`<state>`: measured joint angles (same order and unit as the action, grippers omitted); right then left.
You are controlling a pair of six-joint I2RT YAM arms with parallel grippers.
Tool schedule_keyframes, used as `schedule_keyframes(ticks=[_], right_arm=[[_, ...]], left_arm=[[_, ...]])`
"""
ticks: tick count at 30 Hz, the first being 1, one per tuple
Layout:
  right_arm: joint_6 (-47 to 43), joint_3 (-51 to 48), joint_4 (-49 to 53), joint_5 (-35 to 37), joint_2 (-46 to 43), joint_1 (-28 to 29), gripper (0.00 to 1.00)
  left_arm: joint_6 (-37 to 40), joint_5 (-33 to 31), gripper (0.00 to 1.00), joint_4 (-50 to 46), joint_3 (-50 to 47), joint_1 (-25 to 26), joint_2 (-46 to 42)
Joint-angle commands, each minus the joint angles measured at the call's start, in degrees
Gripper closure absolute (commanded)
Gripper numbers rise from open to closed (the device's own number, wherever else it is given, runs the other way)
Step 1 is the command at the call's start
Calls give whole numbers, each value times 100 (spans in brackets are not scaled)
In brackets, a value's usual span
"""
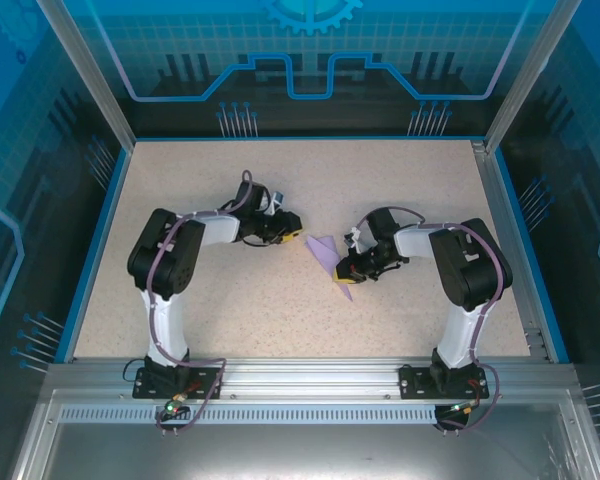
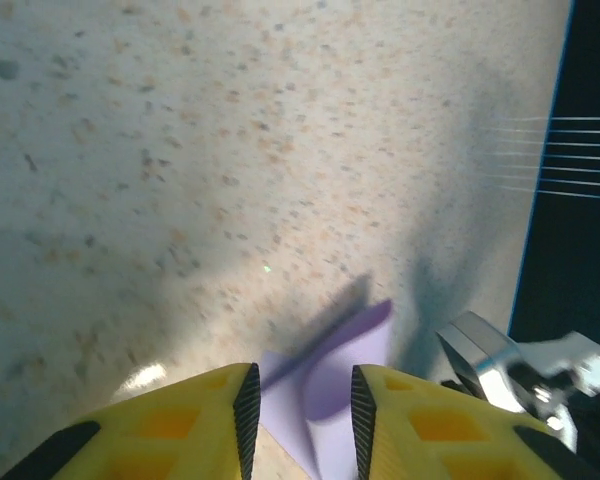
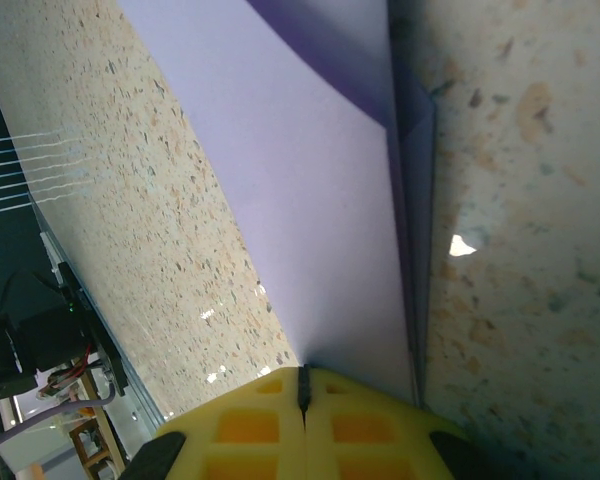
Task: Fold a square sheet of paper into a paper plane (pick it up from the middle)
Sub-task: Fold the wing for the fifth time at the center of the table.
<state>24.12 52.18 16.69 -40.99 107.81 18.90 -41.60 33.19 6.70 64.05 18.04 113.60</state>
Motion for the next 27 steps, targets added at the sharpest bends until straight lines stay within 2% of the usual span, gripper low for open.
schedule_keyframes(ticks=[1, 5, 10, 13, 18, 27], right_arm=[[196, -217, 603, 386, 307, -35, 100], [376, -252, 426, 366, 286, -18, 100], [445, -301, 321, 388, 315, -3, 100], [437, -323, 309, 399, 320, -2, 100], [390, -362, 351, 421, 344, 0, 100], [210, -424, 589, 502, 268, 0, 100]], left_arm=[[22, -166, 69, -112, -217, 305, -672], [-240, -304, 70, 270, -532, 843, -886], [-317, -357, 72, 484, -440, 1336, -534], [-446, -448, 73, 697, -507, 1319, -241], [-340, -800, 75, 531, -372, 1253, 134], [-370, -912, 74, 389, -285, 783, 477]])
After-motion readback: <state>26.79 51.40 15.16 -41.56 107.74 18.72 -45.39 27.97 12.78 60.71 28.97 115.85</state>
